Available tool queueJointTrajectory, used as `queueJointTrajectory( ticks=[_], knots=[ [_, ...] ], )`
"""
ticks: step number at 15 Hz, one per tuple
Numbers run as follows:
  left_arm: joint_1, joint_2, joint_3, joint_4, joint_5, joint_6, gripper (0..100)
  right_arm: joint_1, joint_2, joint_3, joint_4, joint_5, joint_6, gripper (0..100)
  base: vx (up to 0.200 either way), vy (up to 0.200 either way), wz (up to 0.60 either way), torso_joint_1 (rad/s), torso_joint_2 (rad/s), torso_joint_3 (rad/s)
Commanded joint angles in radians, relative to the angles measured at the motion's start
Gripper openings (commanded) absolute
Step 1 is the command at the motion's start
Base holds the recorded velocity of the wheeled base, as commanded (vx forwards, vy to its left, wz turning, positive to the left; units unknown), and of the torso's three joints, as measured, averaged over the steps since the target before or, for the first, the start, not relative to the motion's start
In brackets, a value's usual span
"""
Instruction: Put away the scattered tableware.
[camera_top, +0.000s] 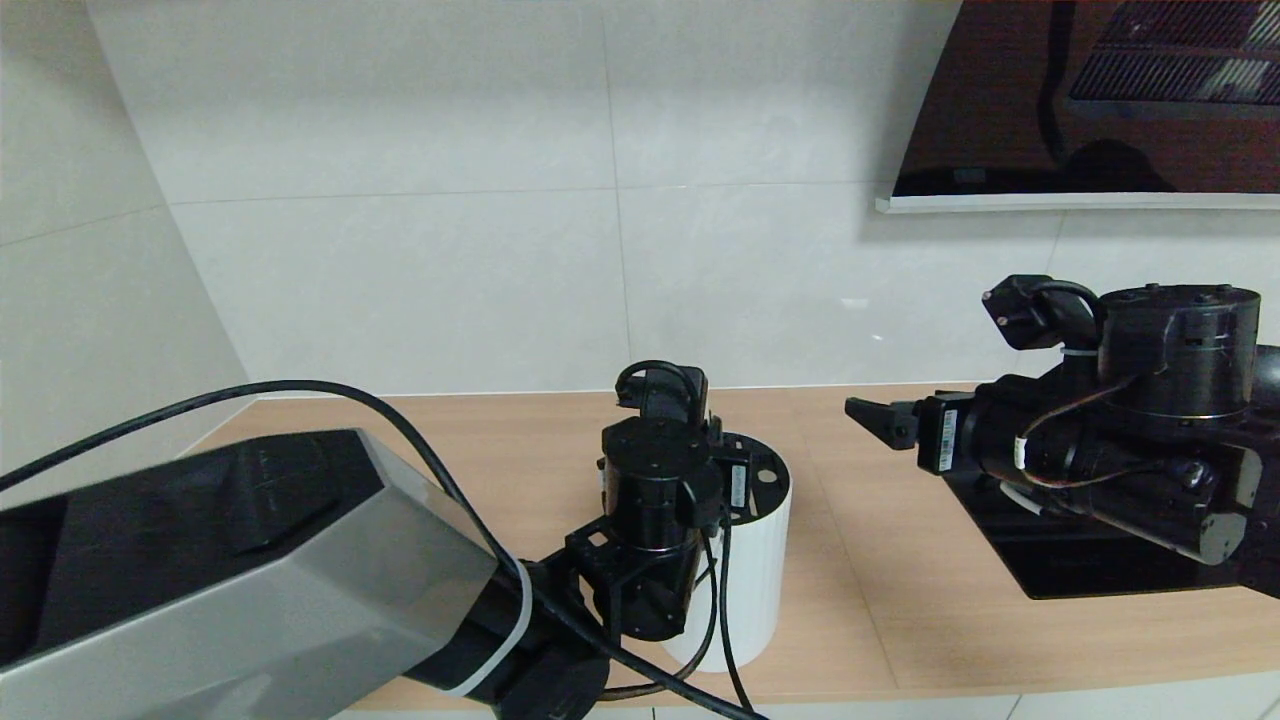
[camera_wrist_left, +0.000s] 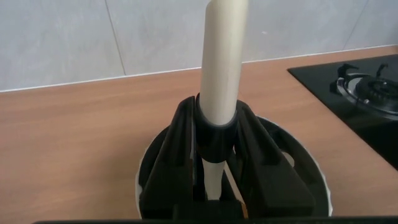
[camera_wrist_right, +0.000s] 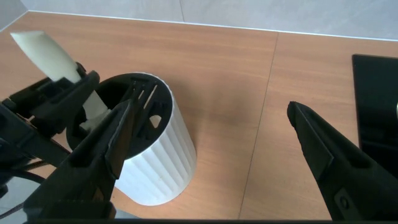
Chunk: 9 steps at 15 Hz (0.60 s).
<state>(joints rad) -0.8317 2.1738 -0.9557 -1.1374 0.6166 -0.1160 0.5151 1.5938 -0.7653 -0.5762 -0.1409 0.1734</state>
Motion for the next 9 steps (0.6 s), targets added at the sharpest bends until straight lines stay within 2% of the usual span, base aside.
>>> queueJointTrajectory(
  ticks=[1, 8, 9],
  knots=[
    [0.0, 0.0, 0.002, 0.001, 0.0, -0.001, 0, 0.0, 0.002, 0.001, -0.001, 0.0, 0.0, 100, 0.0, 0.0, 0.0, 0.0, 0.0, 0.0],
    [0.0, 0.0, 0.002, 0.001, 0.0, -0.001, 0, 0.0, 0.002, 0.001, -0.001, 0.0, 0.0, 100, 0.0, 0.0, 0.0, 0.0, 0.0, 0.0],
    [0.0, 0.0, 0.002, 0.001, 0.0, -0.001, 100, 0.0, 0.002, 0.003, -0.001, 0.0, 0.0, 100, 0.0, 0.0, 0.0, 0.0, 0.0, 0.0]
  ],
)
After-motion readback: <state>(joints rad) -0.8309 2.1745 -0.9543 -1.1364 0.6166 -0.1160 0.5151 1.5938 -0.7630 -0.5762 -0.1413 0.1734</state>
